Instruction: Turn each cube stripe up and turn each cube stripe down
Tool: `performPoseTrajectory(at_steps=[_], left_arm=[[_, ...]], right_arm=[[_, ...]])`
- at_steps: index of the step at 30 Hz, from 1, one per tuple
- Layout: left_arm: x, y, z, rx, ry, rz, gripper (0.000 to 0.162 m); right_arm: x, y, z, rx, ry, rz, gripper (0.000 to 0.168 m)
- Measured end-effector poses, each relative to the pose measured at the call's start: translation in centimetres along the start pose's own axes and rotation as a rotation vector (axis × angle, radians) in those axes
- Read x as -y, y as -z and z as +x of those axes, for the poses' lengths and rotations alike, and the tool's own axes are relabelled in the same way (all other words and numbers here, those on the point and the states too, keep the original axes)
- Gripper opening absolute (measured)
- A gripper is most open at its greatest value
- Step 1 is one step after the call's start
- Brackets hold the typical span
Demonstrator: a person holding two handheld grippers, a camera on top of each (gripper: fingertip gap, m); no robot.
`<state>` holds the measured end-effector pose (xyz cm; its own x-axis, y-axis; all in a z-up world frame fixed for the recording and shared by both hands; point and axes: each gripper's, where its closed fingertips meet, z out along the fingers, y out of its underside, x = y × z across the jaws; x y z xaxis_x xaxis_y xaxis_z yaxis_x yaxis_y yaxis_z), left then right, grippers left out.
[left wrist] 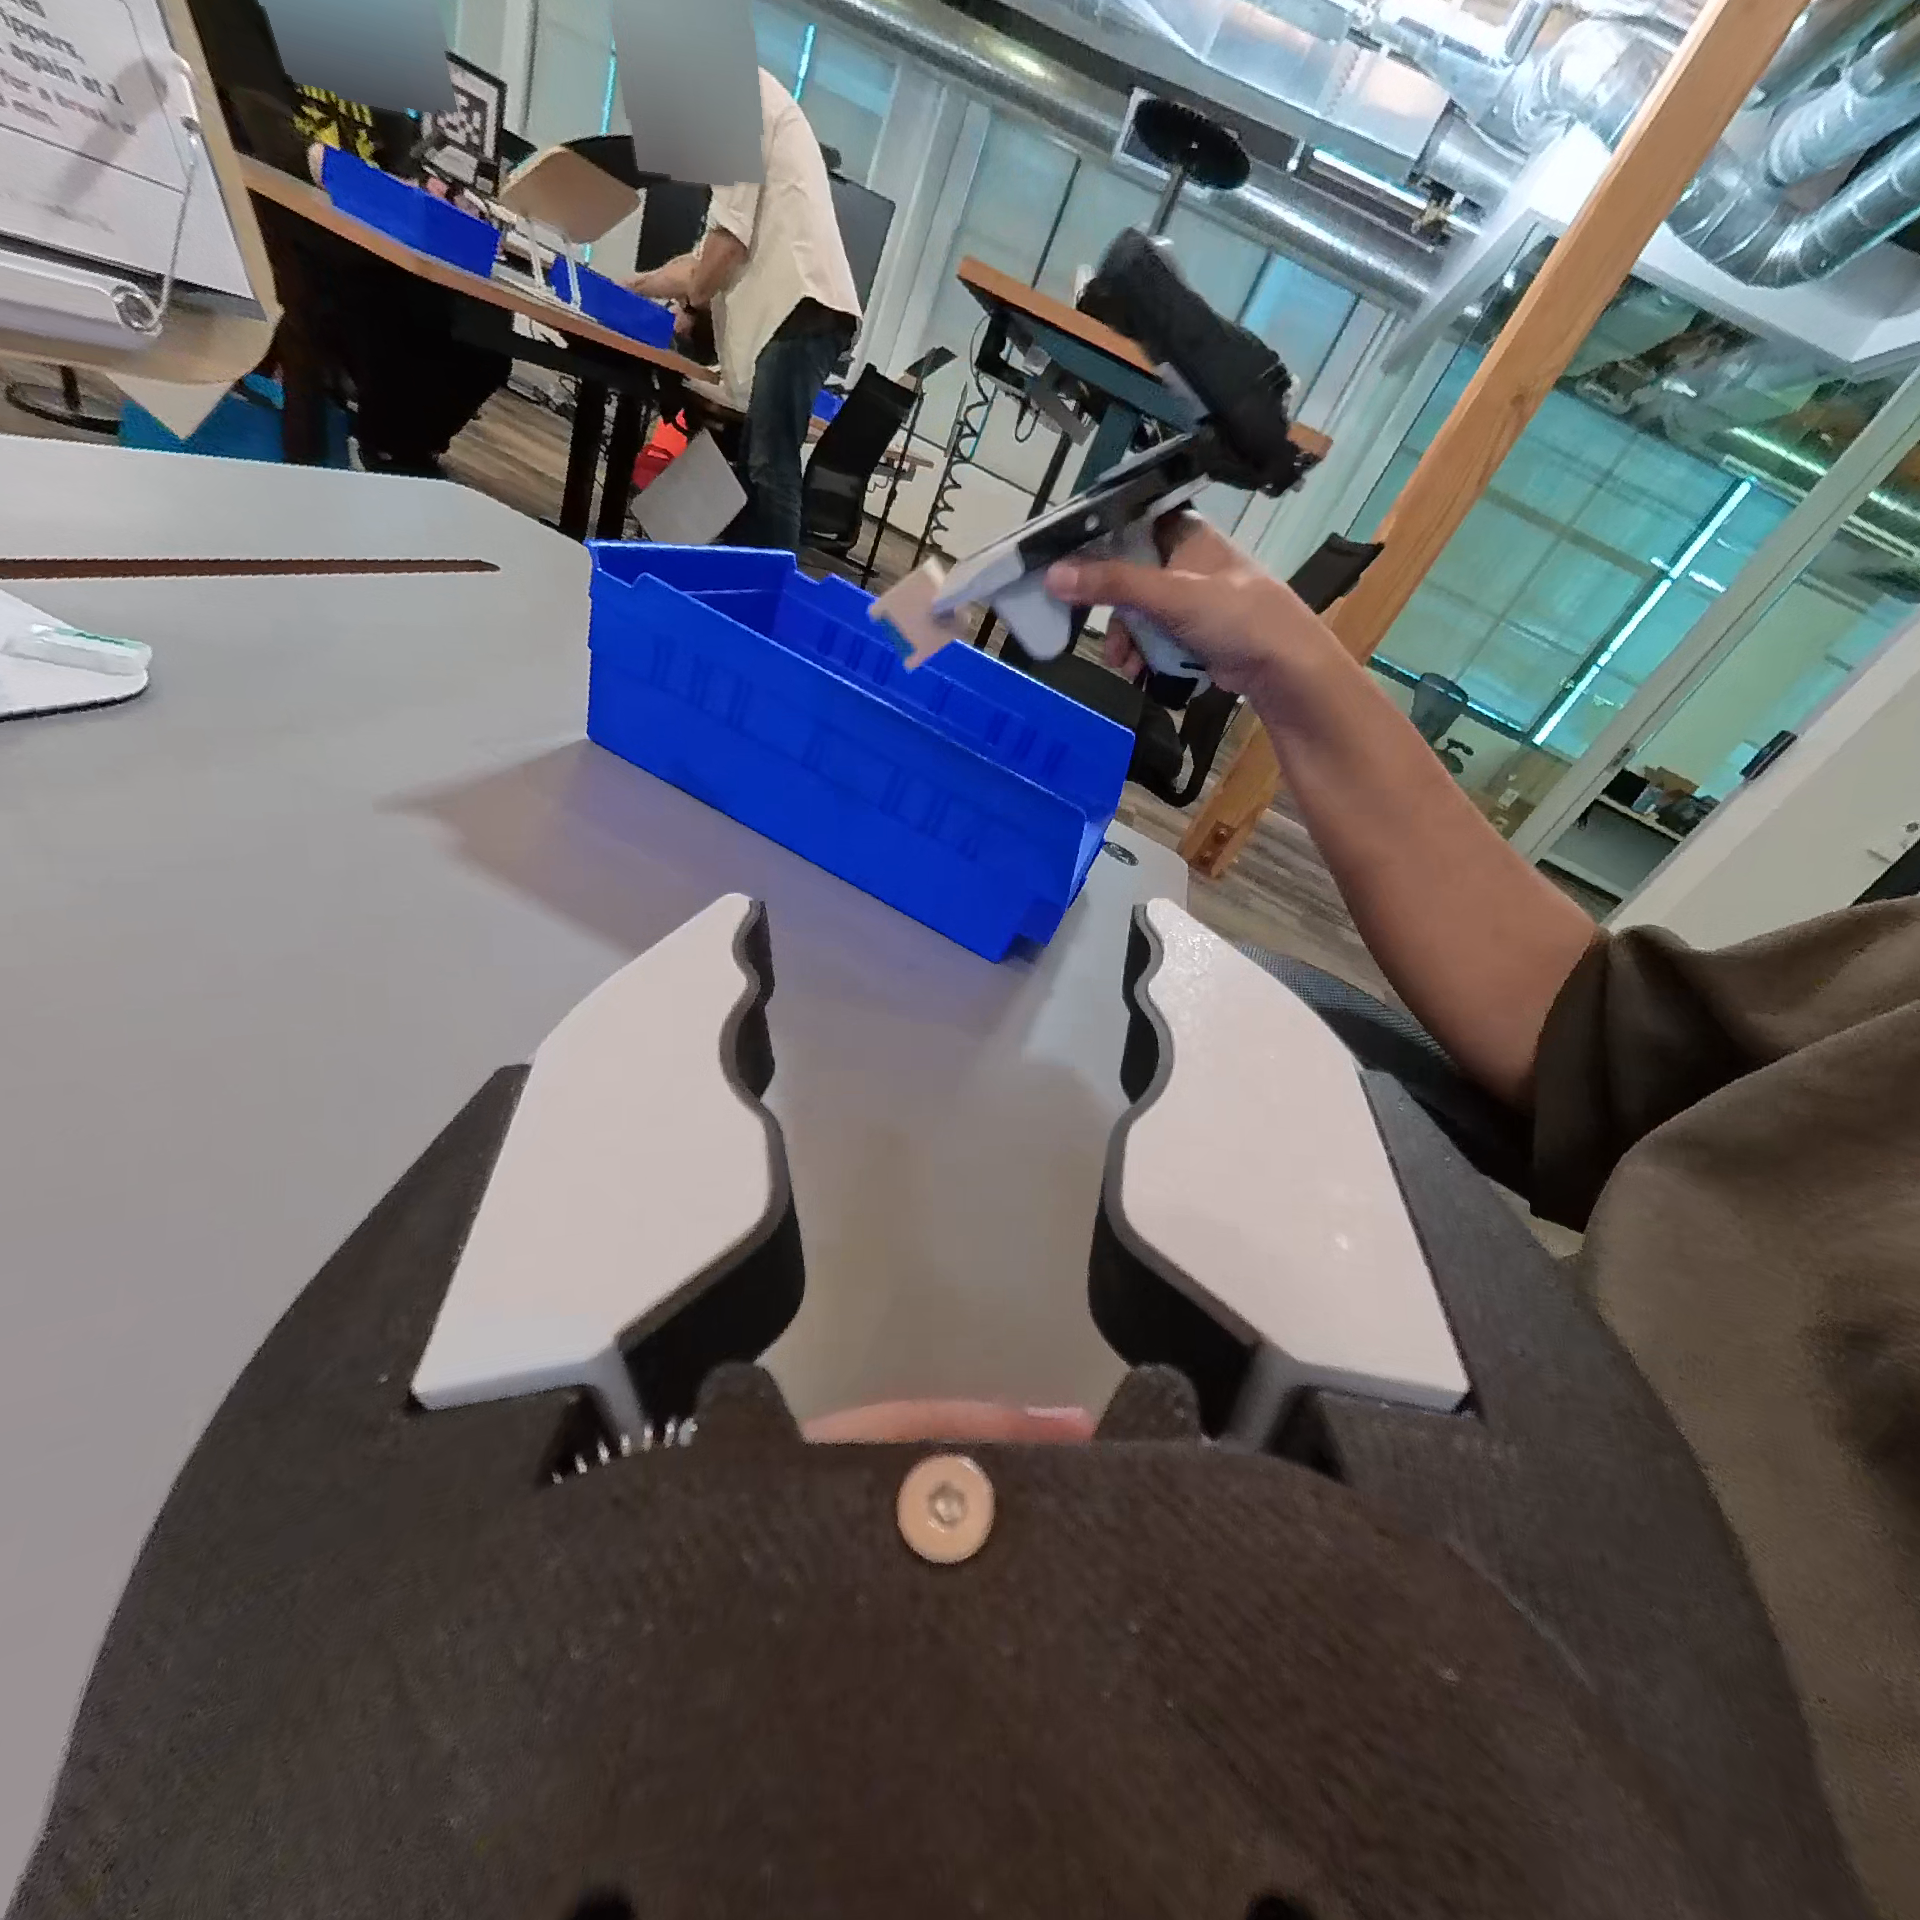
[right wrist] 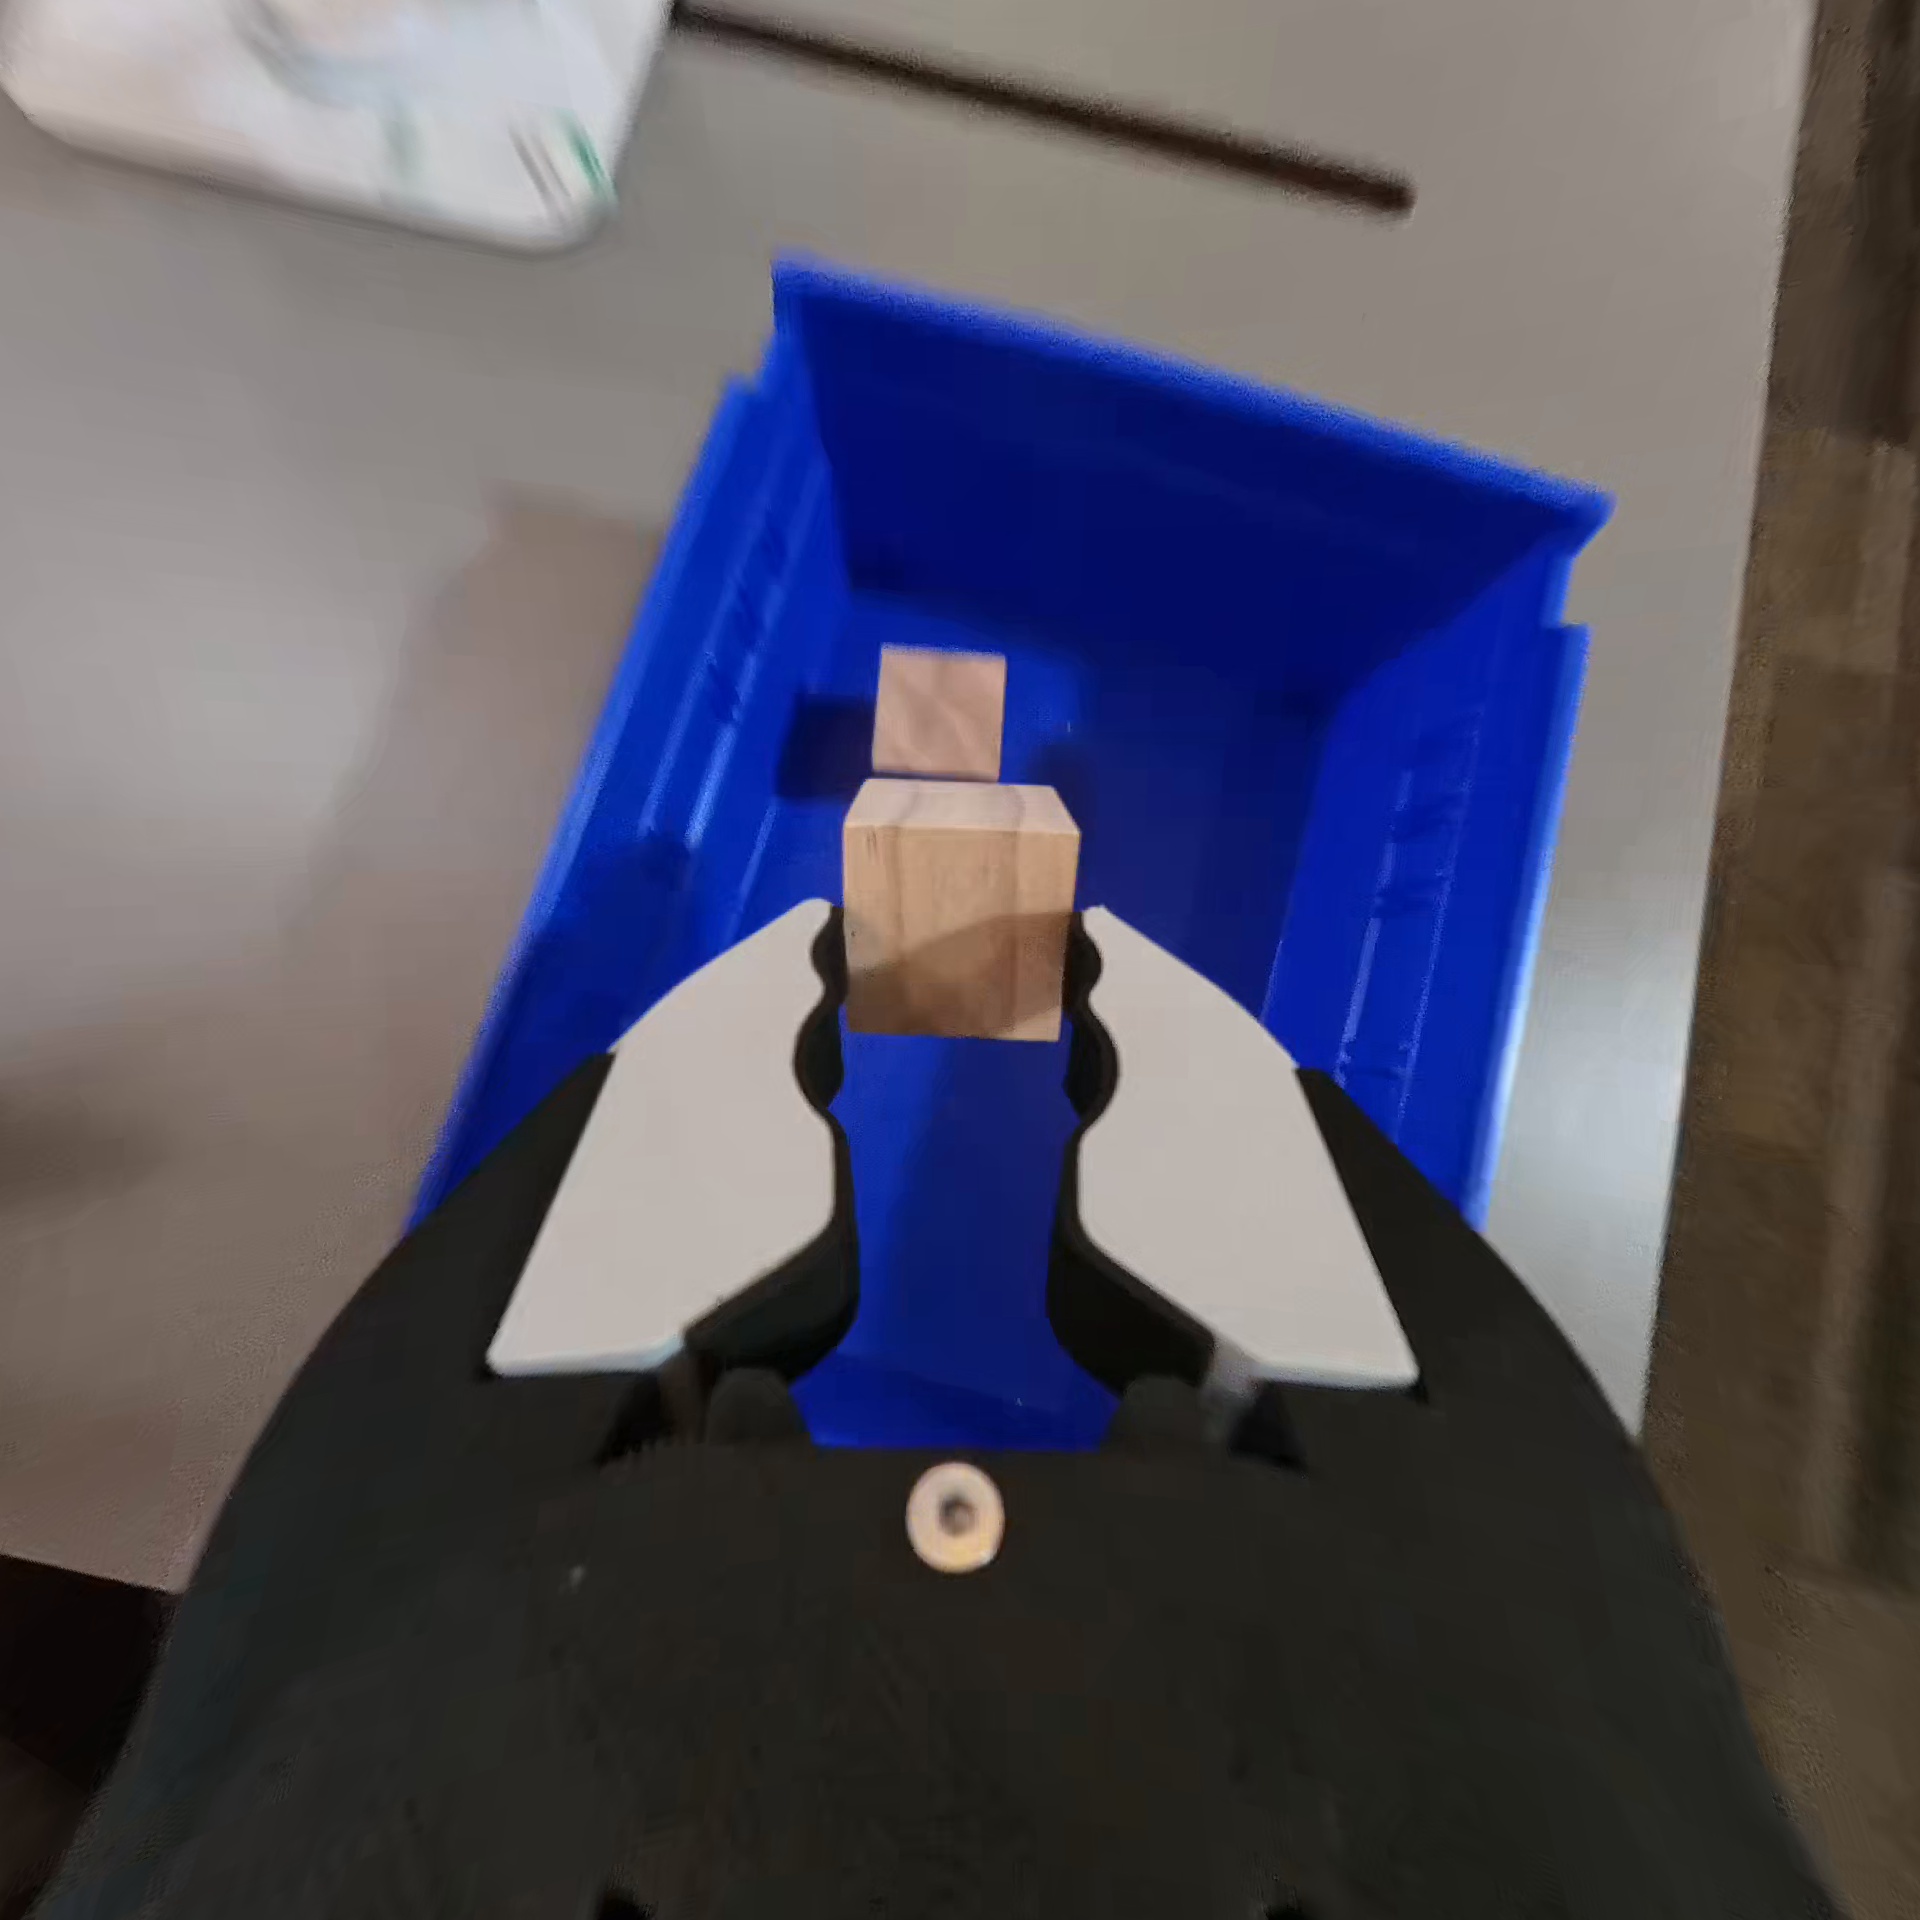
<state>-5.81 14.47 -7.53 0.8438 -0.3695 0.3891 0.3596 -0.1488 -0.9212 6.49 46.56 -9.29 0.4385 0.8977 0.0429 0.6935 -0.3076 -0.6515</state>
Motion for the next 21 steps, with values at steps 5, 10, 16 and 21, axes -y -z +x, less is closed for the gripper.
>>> performPoseTrajectory(at_steps=[5, 10, 16, 21], left_arm=[[-0.2, -0.1, 0.3, 0.001, -0.041, -0.009, 0.065], [-0.5, -0.2, 0.4, -0.004, -0.053, -0.021, 0.065], [-0.6, -0.3, 0.5, -0.004, -0.066, -0.021, 0.065], [-0.8, -0.5, 0.6, -0.003, -0.07, -0.033, 0.065]], right_arm=[[-2.7, -4.1, -1.7, -0.093, 0.15, -0.208, 0.042], [-4.0, -5.9, -1.9, -0.116, 0.102, -0.28, 0.042], [-5.1, -6.9, -2.4, -0.073, 0.024, -0.338, 0.042], [-5.1, -7.5, -2.4, -0.083, 0.037, -0.358, 0.042]])
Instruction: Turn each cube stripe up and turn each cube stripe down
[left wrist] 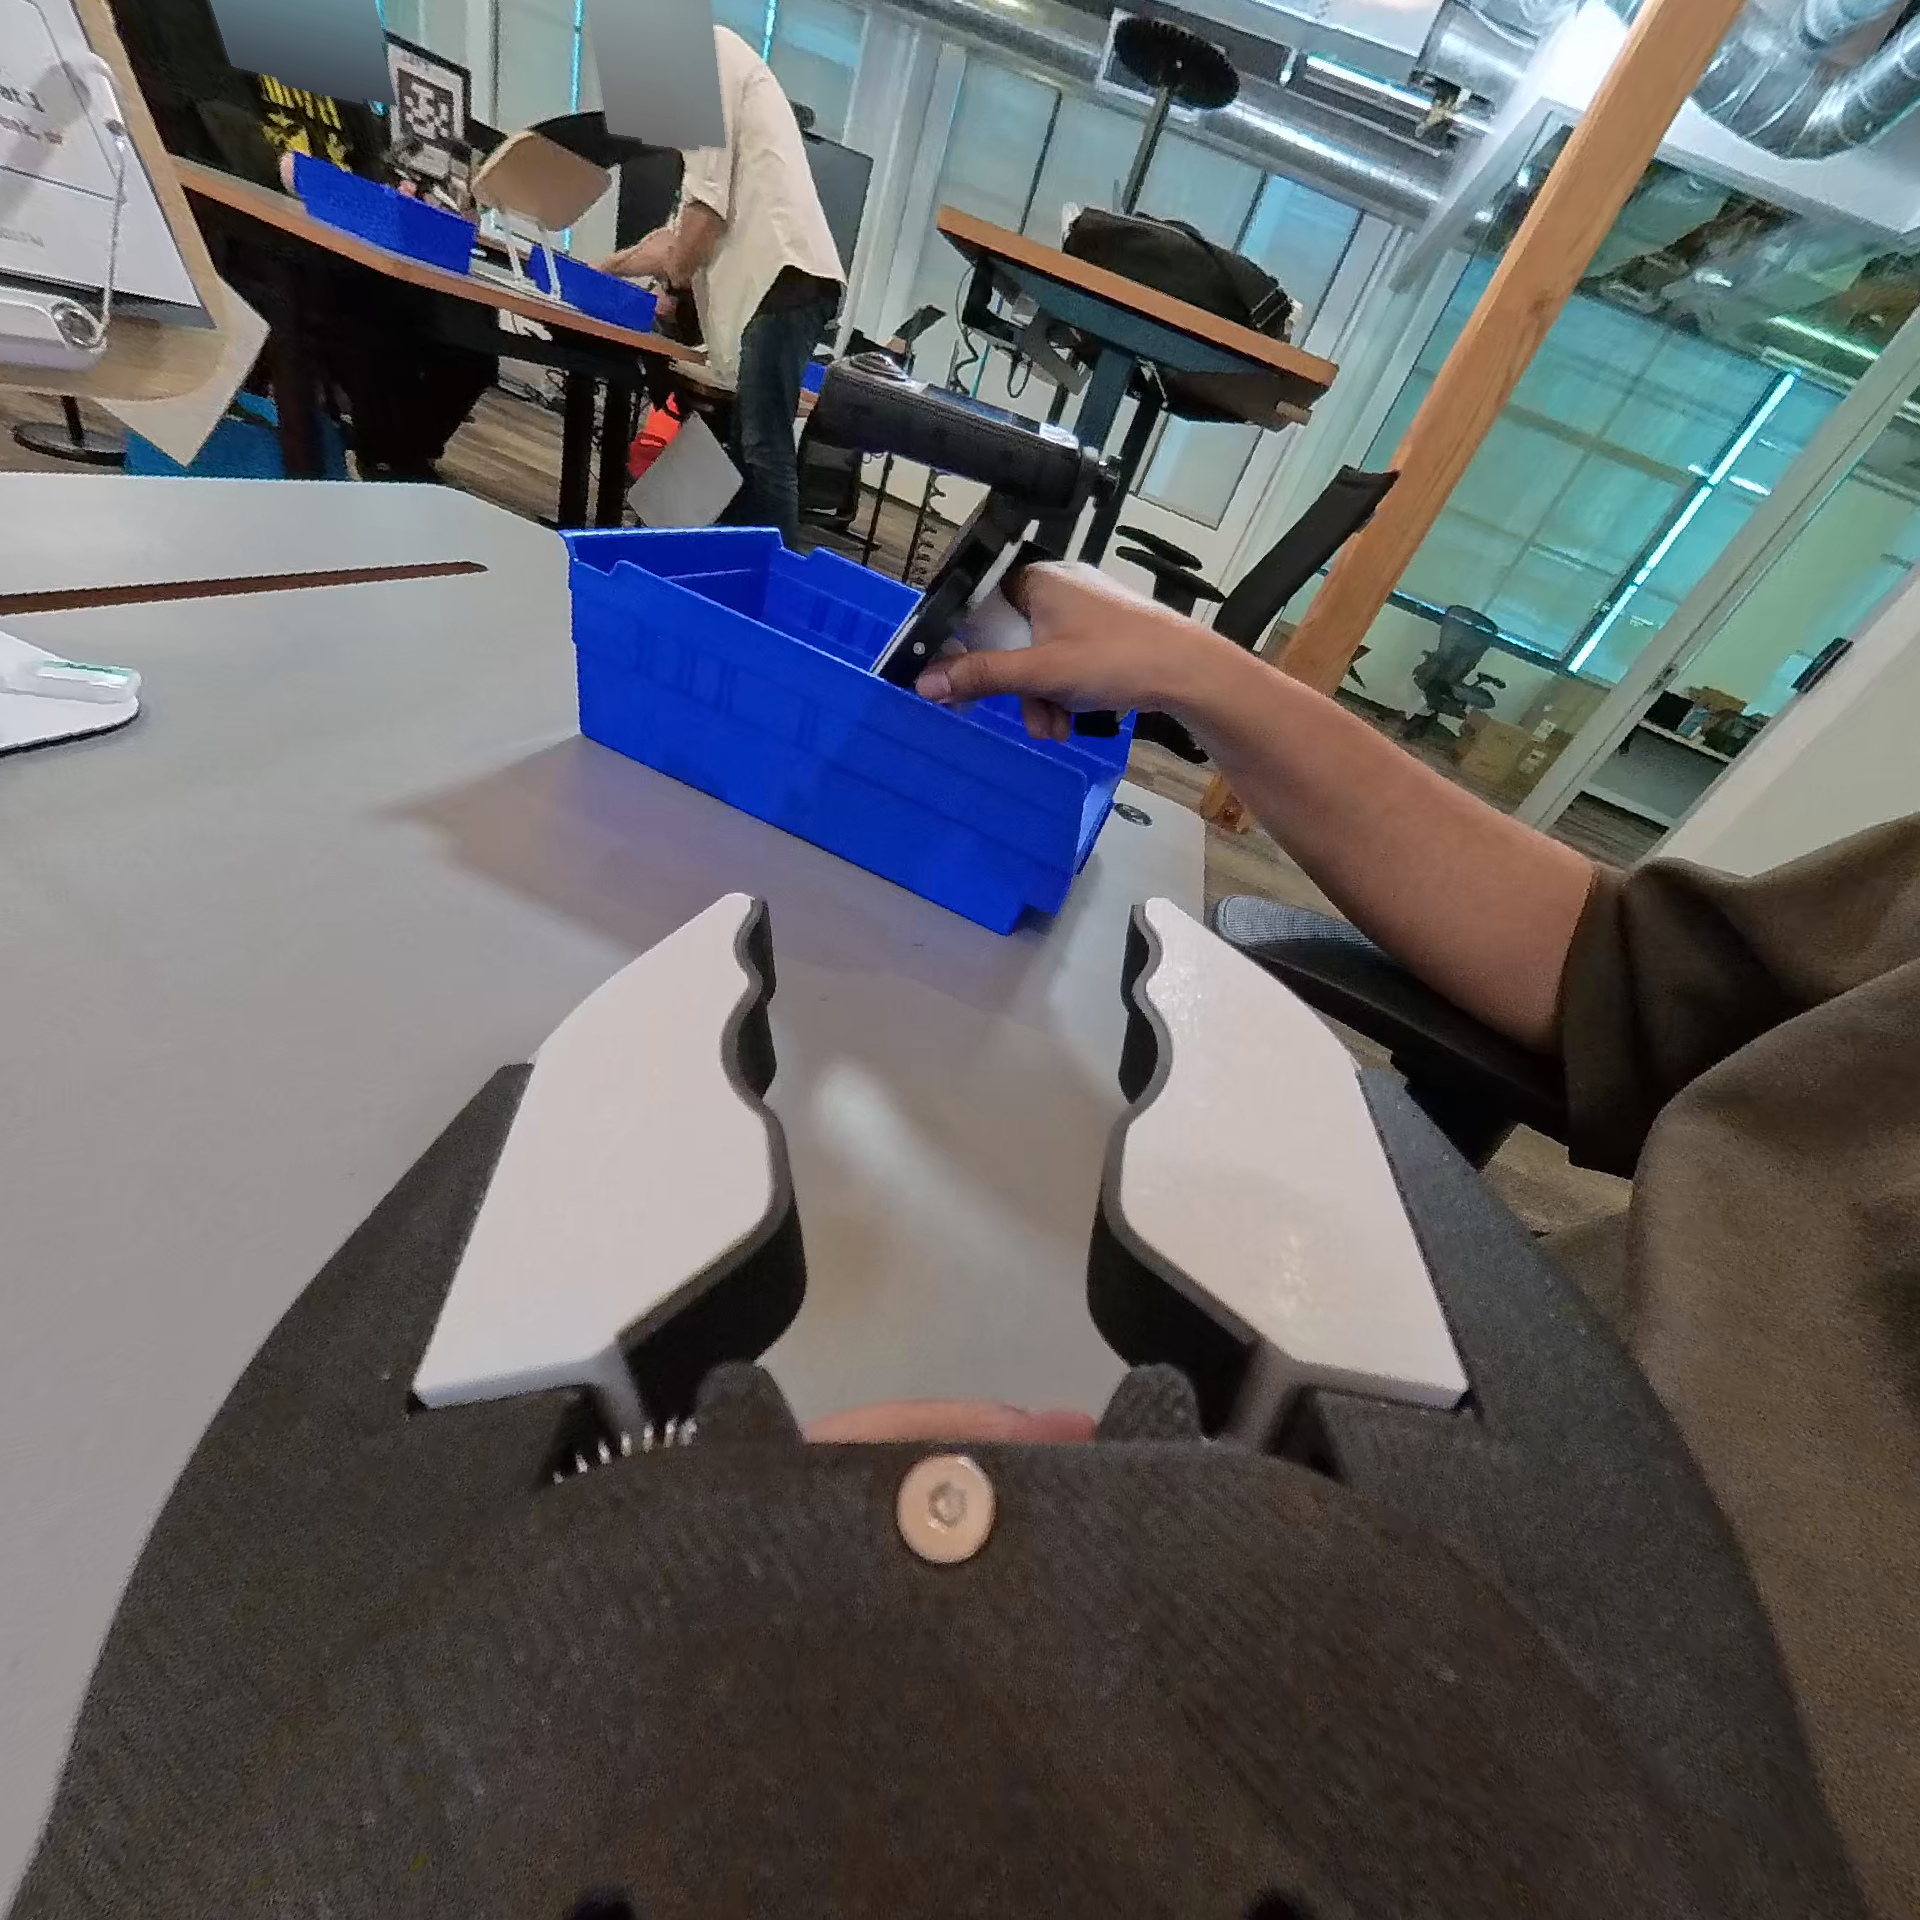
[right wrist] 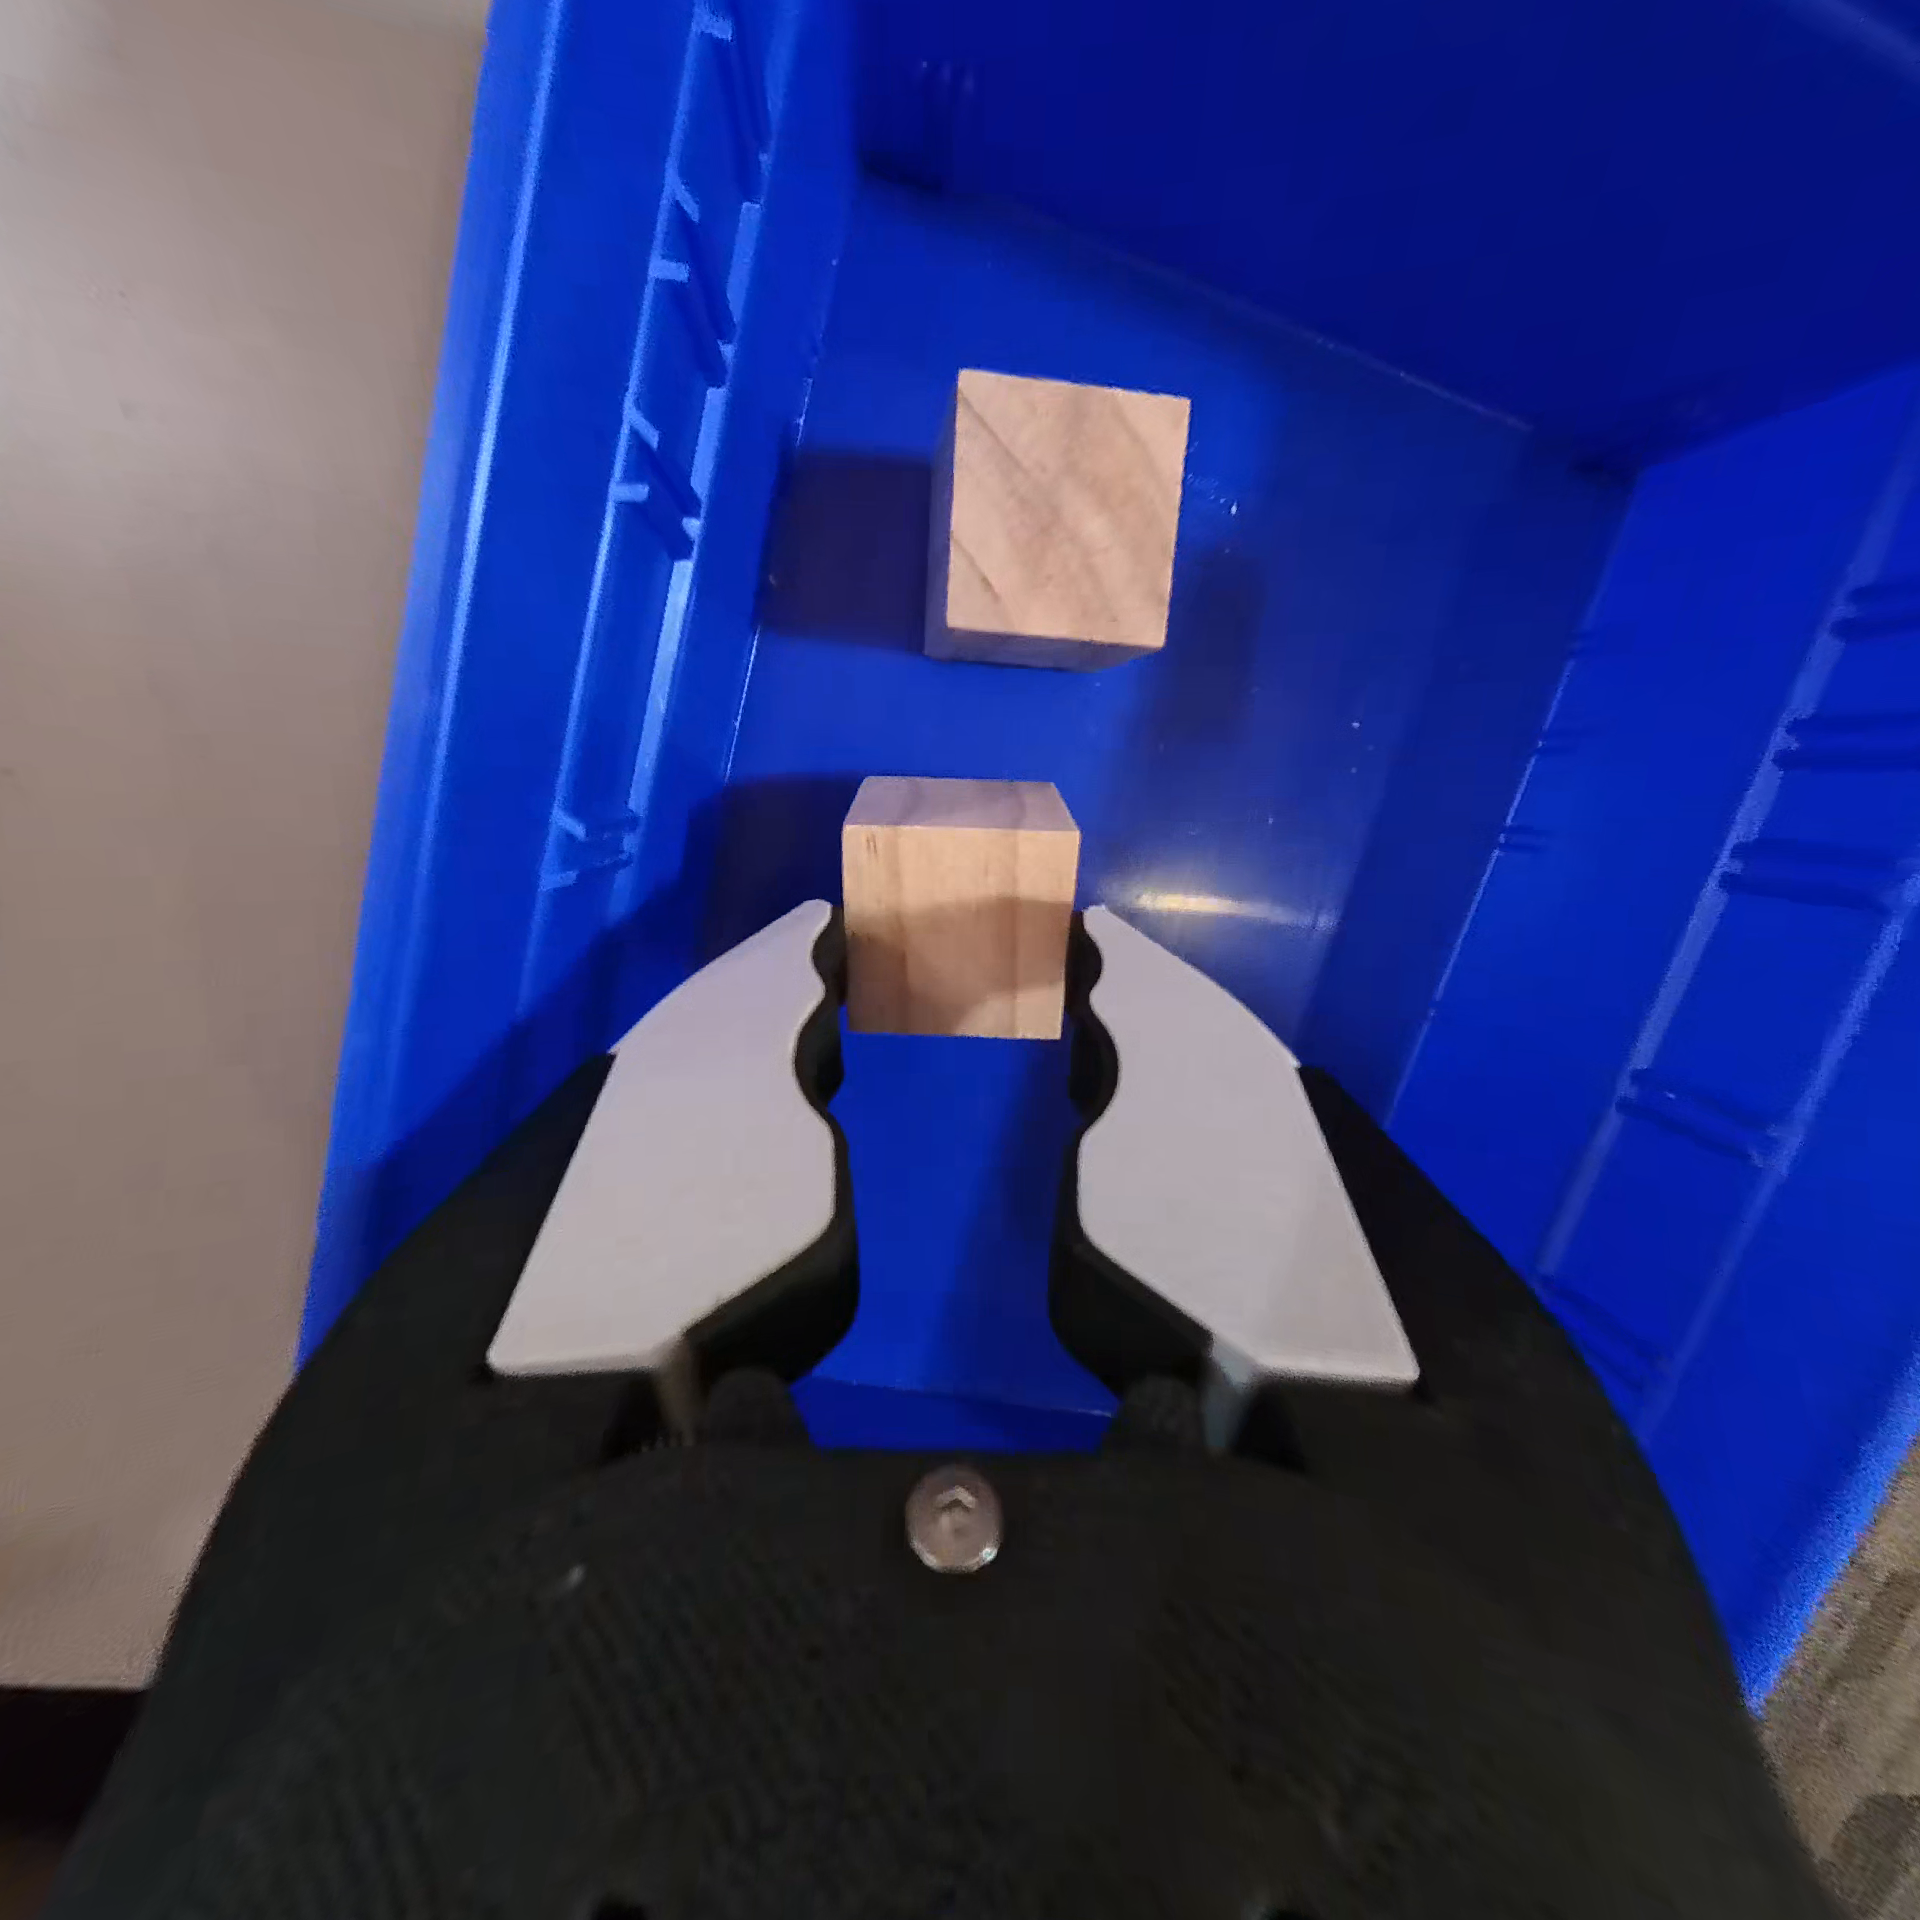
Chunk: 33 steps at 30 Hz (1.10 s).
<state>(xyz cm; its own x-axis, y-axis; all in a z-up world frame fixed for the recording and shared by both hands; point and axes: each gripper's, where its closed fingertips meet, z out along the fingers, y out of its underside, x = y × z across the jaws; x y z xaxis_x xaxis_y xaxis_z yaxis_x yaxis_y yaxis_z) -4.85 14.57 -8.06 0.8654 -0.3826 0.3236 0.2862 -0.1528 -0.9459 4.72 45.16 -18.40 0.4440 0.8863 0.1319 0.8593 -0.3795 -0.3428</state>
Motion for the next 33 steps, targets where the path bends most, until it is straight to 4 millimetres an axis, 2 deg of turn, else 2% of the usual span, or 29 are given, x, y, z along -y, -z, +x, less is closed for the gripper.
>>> performPoseTrajectory(at_steps=[7, 10, 12, 14, 15, 18, 20, 23, 26, 31, 33], left_arm=[[-0.1, 0.0, 0.0, 0.005, -0.008, -0.008, 0.065], [-0.2, 0.0, 0.0, 0.006, -0.007, -0.009, 0.065], [-0.2, 0.0, -0.1, 0.007, -0.008, -0.01, 0.065], [-0.2, 0.0, -0.1, 0.007, -0.008, -0.011, 0.065], [-0.2, 0.0, -0.1, 0.008, -0.007, -0.011, 0.065], [-0.2, 0.0, -0.2, 0.009, -0.005, -0.011, 0.065], [-0.3, 0.0, -0.2, 0.008, -0.002, -0.013, 0.065], [-0.2, 0.0, -0.1, 0.008, -0.006, -0.011, 0.065], [-0.3, 0.0, -0.1, 0.009, -0.009, -0.012, 0.065], [-0.3, 0.0, -0.3, 0.022, -0.012, -0.015, 0.065], [-0.3, 0.0, -0.4, 0.024, -0.008, -0.011, 0.065]], right_arm=[[0.1, -0.2, -0.1, 0.007, 0.018, 0.004, 0.044], [0.7, 0.6, -0.3, 0.034, 0.011, 0.043, 0.052], [1.5, 1.8, -0.1, 0.031, 0.012, 0.096, 0.052], [3.4, 4.4, 0.3, 0.005, 0.016, 0.232, 0.048], [4.7, 6.3, 0.4, -0.012, 0.025, 0.338, 0.045], [8.2, 13.9, 0.8, -0.144, 0.075, 0.706, 0.035], [9.0, 18.3, 0.7, -0.259, 0.11, 0.886, 0.033], [9.2, 22.8, -0.5, -0.365, 0.149, 1.081, 0.022], [9.2, 25.2, -2.1, -0.403, 0.175, 1.208, 0.0], [9.2, 26.3, -4.6, -0.302, 0.169, 1.271, 0.0], [9.3, 26.3, -6.6, -0.198, 0.198, 1.282, 0.0]])
